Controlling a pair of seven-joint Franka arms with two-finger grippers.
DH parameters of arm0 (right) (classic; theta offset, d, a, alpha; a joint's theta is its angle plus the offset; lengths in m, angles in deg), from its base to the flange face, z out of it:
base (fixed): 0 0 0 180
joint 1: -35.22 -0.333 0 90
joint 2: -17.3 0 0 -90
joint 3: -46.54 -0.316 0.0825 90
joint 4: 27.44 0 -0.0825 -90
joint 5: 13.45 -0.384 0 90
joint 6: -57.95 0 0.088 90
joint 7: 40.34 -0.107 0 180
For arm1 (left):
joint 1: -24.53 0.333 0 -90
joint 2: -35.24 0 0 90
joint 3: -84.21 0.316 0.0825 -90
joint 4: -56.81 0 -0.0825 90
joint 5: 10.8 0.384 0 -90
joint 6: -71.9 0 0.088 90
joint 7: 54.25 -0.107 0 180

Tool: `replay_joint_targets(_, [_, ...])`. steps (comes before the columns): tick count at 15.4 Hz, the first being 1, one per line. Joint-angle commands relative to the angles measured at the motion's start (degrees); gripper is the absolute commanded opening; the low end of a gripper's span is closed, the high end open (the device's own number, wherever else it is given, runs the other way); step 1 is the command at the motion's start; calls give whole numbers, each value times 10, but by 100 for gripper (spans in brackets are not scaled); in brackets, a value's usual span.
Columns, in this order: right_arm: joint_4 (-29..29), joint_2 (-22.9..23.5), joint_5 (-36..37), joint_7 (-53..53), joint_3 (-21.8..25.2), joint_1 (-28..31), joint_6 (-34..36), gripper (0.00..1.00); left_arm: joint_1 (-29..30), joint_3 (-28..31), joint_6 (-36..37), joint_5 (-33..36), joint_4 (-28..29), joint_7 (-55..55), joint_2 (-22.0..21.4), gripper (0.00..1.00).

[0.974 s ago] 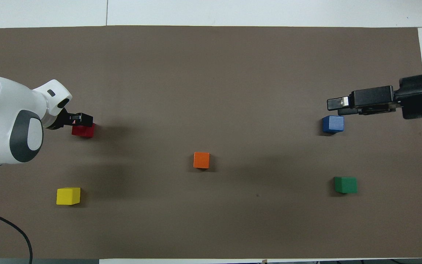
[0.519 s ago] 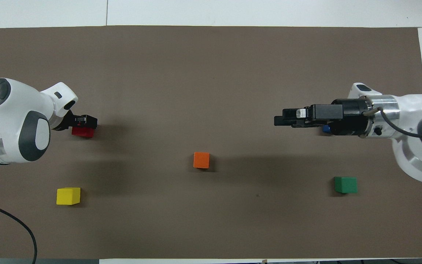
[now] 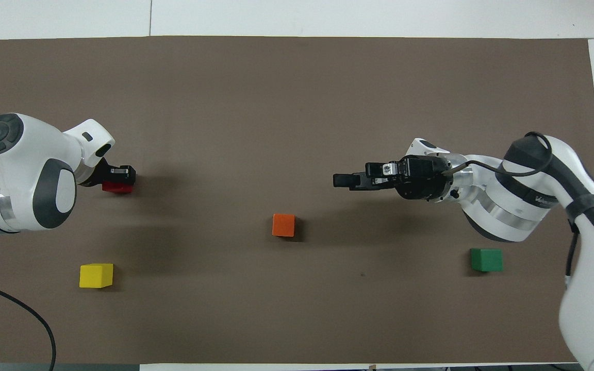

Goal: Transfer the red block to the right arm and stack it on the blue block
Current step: 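Lift the red cube with the left gripper while the right gripper approaches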

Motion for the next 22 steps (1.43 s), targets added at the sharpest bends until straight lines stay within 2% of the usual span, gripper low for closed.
replay_joint_targets(1, [-19, 56, -57, 38, -3, -23, 77, 100, -8, 0, 82, -38, -53, 96, -7, 0])
replay_joint_targets(5, [-21, 92, -74, 56, -3, -37, 135, 100, -27, -3, 279, -93, -182, 216, -26, 0])
replay_joint_targets(7, [-21, 94, -82, 62, -3, -45, 135, 100, -28, -16, 368, -136, -242, 304, -41, 0])
replay_joint_targets(10, [-22, 94, -90, 63, -3, -53, 123, 100, -28, -51, 399, -209, -248, 511, -99, 0])
replay_joint_targets(12, [-25, 94, -95, 64, -3, -59, 112, 100, -28, -76, 395, -285, -245, 684, -131, 0])
replay_joint_targets(14, [-26, 94, -94, 64, -3, -64, 99, 100, -33, -111, 378, -323, -251, 831, -136, 0])
replay_joint_targets(16, [-28, 94, -95, 64, -3, -67, 91, 100, -33, -147, 299, -345, -247, 955, -136, 0])
replay_joint_targets(18, [-29, 94, -96, 36, -5, -74, 91, 100, -48, -156, 213, -362, -230, 1068, -136, 0])
replay_joint_targets(20, [-28, 94, -97, 8, -5, -74, 87, 100, -81, -156, 149, -362, -206, 1137, -140, 0])
replay_joint_targets(22, [-27, 96, -98, 8, -5, -76, 77, 100, -91, -158, 90, -372, -167, 1154, -153, 0])
